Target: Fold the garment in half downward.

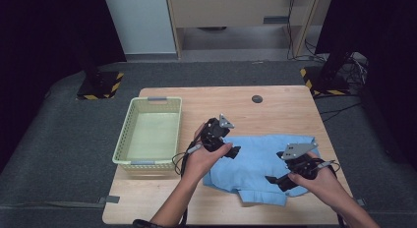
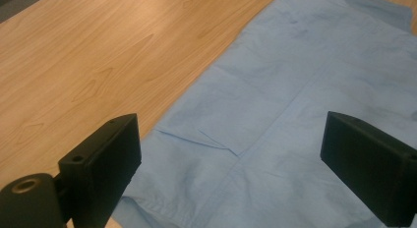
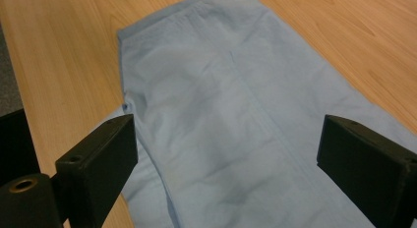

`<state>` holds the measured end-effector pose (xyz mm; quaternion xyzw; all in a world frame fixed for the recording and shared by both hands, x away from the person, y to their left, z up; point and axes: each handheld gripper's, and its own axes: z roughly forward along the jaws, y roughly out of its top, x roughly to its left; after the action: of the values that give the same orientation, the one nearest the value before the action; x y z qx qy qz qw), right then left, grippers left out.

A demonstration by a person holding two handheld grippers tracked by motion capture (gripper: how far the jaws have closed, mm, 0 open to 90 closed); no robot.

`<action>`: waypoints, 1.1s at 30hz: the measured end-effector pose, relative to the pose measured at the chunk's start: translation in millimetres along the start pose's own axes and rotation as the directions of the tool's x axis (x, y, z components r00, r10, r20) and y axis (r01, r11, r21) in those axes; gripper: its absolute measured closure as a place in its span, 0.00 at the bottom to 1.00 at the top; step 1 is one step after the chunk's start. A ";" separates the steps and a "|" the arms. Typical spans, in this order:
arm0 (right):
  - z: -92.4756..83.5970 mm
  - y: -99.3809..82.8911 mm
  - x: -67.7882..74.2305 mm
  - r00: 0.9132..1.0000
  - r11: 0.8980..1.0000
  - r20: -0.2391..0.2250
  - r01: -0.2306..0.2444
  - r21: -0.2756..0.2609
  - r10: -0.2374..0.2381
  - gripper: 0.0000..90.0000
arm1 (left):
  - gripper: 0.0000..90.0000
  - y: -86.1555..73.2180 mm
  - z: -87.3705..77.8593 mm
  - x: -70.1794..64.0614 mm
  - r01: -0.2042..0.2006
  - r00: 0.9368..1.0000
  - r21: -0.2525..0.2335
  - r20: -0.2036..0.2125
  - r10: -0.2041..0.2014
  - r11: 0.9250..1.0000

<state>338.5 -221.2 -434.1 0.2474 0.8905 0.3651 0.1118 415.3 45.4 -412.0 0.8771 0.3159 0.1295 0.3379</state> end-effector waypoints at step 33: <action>71.9 46.0 56.1 0.994 0.996 -0.096 0.064 0.056 -0.058 0.11 | 0.10 -8.3 34.0 33.4 0.110 0.994 0.028 -0.028 -0.109 0.994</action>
<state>334.5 -120.9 -453.6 0.2056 0.9124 0.3462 0.0732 452.1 54.2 -442.3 0.8615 0.3700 0.1176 0.3273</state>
